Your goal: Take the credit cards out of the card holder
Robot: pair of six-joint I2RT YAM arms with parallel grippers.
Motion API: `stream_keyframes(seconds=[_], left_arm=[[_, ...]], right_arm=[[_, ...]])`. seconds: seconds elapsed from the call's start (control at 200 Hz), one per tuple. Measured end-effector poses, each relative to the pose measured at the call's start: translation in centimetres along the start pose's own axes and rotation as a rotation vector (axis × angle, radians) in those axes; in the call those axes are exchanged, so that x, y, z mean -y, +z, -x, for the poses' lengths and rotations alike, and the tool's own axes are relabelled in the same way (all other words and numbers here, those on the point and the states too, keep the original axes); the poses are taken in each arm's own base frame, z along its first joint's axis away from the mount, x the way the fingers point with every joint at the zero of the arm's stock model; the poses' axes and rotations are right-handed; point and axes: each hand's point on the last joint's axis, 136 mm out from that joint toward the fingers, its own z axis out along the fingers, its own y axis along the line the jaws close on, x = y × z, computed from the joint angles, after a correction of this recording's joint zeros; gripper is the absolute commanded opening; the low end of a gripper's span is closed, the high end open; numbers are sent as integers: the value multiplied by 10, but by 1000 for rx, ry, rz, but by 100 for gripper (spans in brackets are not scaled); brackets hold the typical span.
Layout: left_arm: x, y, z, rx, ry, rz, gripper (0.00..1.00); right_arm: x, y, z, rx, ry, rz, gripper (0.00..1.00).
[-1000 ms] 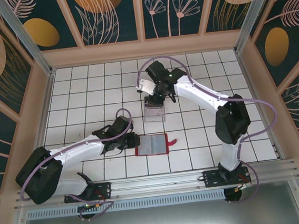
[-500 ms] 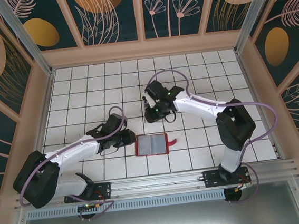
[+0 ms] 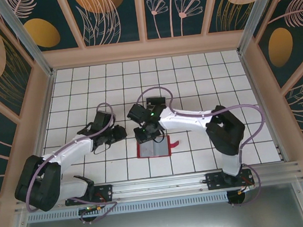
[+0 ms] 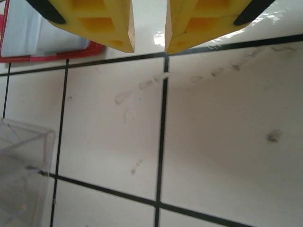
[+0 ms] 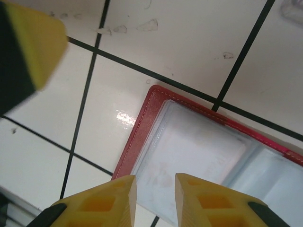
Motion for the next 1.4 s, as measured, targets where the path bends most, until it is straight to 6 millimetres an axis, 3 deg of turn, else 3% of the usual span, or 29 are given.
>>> stream_keyframes(seconds=[0.155,0.31,0.871,1.216,1.396], left_arm=[[-13,-5,12,29,-19,8,25],[-12,-10,16,47,-6,1,25],[-9,-14,18,64,3,-11,26],[-8,-14,18,60,8,-17,26],[-3,-13,13,35,17,-45,26]], right_arm=[[1,19,-8,-37,32,-72,36],[-1,31,-11,-61,49,-124,42],[12,36,-19,-82,63,-229,40],[12,38,-20,-83,66,-231,12],[12,37,-19,-76,64,-232,5]])
